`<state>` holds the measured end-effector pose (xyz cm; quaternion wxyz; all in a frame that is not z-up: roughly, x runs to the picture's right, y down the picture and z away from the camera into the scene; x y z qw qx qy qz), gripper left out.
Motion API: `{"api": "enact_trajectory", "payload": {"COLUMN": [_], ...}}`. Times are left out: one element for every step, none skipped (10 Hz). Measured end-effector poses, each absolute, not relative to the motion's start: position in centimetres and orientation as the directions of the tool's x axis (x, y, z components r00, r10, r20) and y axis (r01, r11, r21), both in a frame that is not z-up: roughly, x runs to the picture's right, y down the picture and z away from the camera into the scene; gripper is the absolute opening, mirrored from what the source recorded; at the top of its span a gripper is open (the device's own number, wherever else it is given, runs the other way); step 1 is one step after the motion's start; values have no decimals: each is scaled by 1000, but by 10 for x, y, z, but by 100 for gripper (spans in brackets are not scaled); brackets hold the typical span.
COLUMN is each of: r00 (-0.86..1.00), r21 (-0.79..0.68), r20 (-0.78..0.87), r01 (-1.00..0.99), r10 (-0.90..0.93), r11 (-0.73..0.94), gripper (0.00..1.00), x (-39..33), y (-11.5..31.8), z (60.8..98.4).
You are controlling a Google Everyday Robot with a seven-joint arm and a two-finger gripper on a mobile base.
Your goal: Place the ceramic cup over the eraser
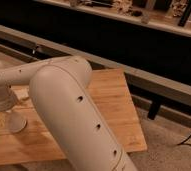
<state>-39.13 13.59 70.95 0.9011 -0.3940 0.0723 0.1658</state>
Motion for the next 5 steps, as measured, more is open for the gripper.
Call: {"api": "enact_trajectory", "payload": {"r00": [934, 935, 935, 935, 933], "r21": [-660, -635, -611, -585, -572], "r20": [-257, -252, -246, -244, -247], "r01": [-358, -355, -354, -355, -359], "r10": [249, 251, 256, 259, 262], "r11": [661, 686, 708, 730, 738], "gripper": [80, 80, 80, 80, 80], "x": [-390, -390, -389, -387, -384], "y": [123, 112, 102, 95, 92], "z": [701, 691, 682, 669, 663]}}
